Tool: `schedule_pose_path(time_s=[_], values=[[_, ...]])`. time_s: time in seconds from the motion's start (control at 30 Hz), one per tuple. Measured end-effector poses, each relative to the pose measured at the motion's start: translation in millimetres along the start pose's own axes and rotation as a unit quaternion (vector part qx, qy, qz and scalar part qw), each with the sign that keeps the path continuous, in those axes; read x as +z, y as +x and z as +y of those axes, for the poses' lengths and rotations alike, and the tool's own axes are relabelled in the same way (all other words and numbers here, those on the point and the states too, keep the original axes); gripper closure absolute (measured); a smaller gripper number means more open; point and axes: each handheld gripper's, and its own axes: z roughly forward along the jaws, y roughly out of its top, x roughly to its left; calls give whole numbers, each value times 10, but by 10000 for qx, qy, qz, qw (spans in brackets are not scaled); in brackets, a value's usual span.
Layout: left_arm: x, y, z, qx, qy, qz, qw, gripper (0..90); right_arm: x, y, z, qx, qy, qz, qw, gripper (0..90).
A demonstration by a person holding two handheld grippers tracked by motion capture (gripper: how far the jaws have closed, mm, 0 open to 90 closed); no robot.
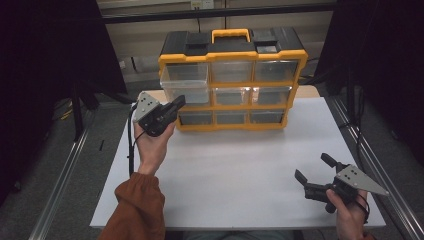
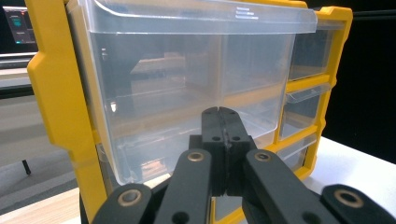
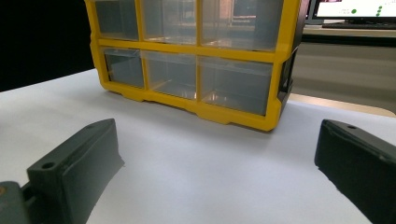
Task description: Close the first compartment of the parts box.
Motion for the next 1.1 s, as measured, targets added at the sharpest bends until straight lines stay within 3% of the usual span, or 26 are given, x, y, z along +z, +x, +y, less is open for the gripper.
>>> schedule_pose_path(time_s=[0.57, 1.1], values=[[70, 11, 38, 131, 98, 11, 9999, 900, 2, 0, -1, 6, -2, 2, 10000, 0], [119, 19, 9, 108, 145, 58, 9998, 900, -2, 3, 0, 4, 0, -1, 10000, 0]])
